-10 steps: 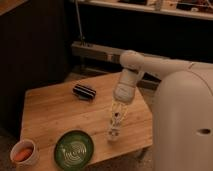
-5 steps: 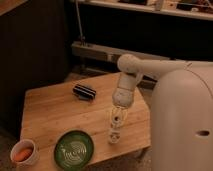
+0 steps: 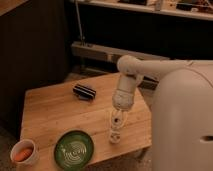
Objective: Stand the bottle upright
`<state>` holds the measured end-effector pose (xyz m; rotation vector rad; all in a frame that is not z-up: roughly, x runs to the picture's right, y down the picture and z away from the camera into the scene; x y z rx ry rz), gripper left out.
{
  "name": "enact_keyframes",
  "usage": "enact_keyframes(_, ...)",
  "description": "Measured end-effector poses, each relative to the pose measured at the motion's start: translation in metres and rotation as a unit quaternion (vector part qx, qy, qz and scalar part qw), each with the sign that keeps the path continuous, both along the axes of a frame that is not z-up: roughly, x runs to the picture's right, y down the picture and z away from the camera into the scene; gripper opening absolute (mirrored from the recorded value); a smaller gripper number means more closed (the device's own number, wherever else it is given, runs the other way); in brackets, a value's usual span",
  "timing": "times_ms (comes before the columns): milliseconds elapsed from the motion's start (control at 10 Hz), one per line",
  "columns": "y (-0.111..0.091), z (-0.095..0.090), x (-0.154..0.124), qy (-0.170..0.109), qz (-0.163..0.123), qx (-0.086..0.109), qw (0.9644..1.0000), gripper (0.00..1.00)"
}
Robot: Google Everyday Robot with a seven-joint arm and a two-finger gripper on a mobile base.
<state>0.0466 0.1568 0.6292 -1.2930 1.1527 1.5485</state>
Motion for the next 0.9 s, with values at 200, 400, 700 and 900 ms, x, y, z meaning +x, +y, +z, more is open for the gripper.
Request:
enact_keyframes(200,0.004,0.003,-0.001,-0.002,0.001,-0.003,1.0000,0.80)
enact_keyframes(400,0.001,0.001,-0.001,-0.007,0.003,0.000,1.0000,0.80)
enact_keyframes(700,-0.008,-0.008,-0.001,-0.014,0.006,0.007,0.9999,0.80)
enact_keyframes(900,-0.014,-0.007,-0.001,-0.017,0.012,0.012,0.9997,0.80)
